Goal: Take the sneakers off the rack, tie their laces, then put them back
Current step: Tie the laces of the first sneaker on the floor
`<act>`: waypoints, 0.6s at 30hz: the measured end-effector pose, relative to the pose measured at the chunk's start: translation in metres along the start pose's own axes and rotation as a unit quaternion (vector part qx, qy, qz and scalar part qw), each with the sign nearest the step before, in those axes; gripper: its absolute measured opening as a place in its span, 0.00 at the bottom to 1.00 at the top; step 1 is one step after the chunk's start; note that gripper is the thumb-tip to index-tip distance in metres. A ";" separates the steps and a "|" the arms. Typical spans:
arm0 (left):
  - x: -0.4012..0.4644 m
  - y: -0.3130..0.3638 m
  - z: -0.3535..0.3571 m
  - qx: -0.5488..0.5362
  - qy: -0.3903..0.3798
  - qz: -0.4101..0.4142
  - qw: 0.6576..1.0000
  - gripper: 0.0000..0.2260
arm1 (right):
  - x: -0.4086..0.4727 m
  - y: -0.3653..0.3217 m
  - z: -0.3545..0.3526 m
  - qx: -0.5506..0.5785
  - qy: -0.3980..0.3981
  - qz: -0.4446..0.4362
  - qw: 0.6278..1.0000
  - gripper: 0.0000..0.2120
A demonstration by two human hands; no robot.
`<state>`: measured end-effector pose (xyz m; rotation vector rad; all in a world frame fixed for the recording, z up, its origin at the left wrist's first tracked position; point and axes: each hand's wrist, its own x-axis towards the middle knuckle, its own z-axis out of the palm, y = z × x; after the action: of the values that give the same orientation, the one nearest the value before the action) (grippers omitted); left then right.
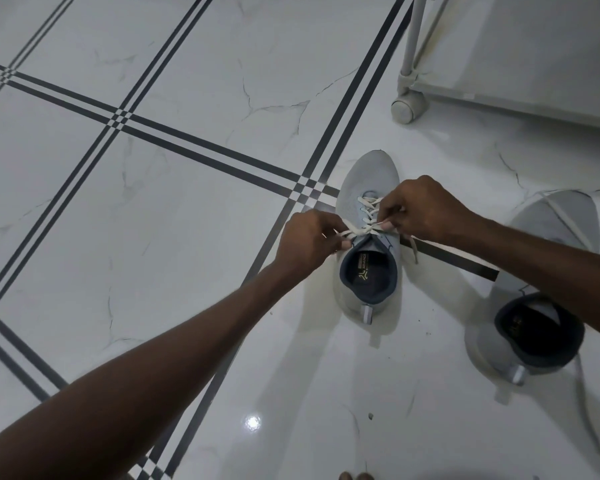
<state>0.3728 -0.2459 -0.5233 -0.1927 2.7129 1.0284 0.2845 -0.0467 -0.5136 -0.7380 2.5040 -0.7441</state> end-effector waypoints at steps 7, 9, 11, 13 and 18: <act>0.014 -0.007 -0.012 -0.001 -0.083 -0.013 0.996 0.05 | 0.002 0.018 -0.004 0.197 -0.066 0.062 0.976 0.04; 0.017 -0.005 -0.015 0.030 -0.083 0.013 0.996 0.04 | 0.002 0.021 -0.006 0.230 -0.091 0.062 0.967 0.05; 0.019 0.000 -0.019 0.059 -0.094 0.052 0.992 0.02 | 0.003 0.023 -0.008 0.230 -0.104 0.056 0.966 0.05; 0.016 0.002 -0.021 0.083 -0.109 0.093 0.986 0.06 | 0.004 0.024 -0.010 0.202 -0.111 0.051 0.972 0.05; 0.002 -0.007 -0.012 0.117 -0.094 0.131 0.980 0.10 | 0.007 0.023 0.001 0.123 -0.104 0.065 0.985 0.06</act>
<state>0.3704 -0.2588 -0.5192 0.2950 2.6998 0.7326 0.2709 -0.0350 -0.5298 -0.5297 2.2001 -0.8616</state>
